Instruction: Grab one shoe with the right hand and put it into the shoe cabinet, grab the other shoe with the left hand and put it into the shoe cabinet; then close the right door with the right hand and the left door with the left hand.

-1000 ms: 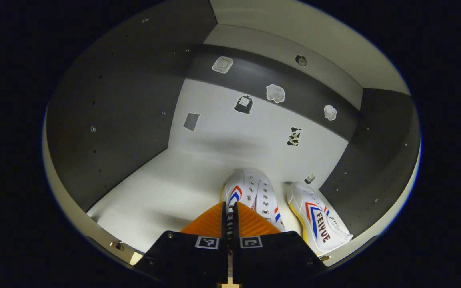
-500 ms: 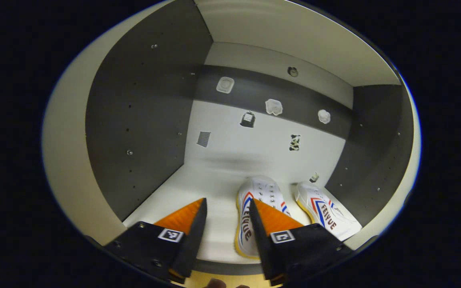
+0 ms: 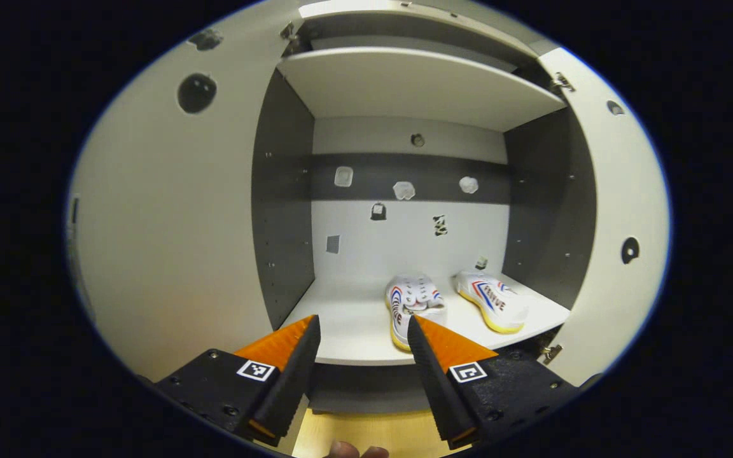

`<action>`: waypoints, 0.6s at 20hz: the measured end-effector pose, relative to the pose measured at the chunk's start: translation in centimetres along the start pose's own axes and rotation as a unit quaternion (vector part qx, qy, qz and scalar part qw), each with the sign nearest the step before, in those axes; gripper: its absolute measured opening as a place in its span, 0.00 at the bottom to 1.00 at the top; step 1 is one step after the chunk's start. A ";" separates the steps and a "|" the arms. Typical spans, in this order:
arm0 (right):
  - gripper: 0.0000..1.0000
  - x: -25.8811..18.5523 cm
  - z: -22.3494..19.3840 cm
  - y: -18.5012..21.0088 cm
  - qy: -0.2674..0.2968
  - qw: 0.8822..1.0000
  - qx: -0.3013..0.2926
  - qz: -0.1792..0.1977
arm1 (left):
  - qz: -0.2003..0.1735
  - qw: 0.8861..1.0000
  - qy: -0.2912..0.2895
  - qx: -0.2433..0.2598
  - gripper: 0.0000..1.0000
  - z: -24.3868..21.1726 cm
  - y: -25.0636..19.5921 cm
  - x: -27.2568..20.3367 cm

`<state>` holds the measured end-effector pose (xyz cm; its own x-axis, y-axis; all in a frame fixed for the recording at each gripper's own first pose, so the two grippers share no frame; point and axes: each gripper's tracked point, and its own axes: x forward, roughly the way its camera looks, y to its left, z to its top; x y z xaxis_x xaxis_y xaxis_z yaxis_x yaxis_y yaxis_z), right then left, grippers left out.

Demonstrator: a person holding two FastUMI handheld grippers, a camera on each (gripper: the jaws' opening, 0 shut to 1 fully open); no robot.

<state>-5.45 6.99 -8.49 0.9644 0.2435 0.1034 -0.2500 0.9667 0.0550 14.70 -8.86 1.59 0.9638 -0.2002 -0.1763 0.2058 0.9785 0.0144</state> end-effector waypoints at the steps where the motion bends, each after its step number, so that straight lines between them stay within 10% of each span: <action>1: 0.97 0.0 -0.1 -0.1 0.001 1.000 -0.003 -0.002 | -0.004 1.000 -0.013 0.011 0.84 0.1 -0.3 -1.9; 9: 0.97 0.8 -1.3 -2.2 0.016 0.998 -0.037 -0.043 | -0.051 0.997 -0.060 -0.011 0.86 -2.3 -2.4 -15.5; 12: 0.97 1.0 -1.6 -2.9 0.020 0.997 -0.044 -0.054 | -0.015 0.998 -0.063 -0.025 0.95 -3.1 0.8 -18.0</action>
<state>-3.60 4.54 -10.09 0.9883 0.1394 0.0617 -0.1382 0.9901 -0.0232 -3.04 -4.34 1.70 0.9715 -0.2315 -0.0512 0.2297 0.9725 -0.0386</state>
